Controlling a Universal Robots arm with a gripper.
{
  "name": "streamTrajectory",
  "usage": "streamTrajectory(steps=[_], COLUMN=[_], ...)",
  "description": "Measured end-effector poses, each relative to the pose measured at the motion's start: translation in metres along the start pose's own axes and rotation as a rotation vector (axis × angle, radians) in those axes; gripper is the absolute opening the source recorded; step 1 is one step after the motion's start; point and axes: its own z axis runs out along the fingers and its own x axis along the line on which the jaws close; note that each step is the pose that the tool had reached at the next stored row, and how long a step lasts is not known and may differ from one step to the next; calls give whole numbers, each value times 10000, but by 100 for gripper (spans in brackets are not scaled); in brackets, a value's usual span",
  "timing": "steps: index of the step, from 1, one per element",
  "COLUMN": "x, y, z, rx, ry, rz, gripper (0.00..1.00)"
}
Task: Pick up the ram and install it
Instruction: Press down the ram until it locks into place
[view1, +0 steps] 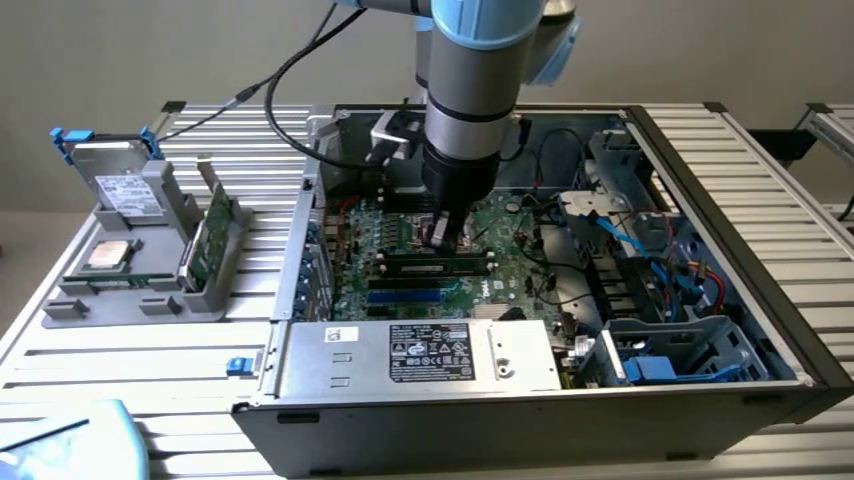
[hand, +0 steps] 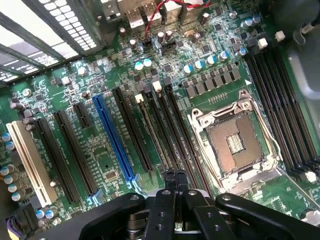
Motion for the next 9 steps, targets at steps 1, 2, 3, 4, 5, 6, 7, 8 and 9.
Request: streamTrajectory(steps=[1, 2, 3, 4, 5, 6, 7, 8, 9], x=[0, 0, 0, 0, 0, 0, 0, 1, 1], y=[0, 0, 0, 0, 0, 0, -1, 0, 0], z=[1, 2, 3, 4, 5, 6, 7, 8, 9], rx=[13, 26, 39, 52, 65, 78, 91, 105, 117], ry=[-10, -21, -32, -43, -54, -64, -75, -87, -97], rz=[175, 347, 518, 695, 865, 1037, 1209, 1392, 1560], gripper=[11, 11, 11, 11, 11, 11, 11, 11, 11])
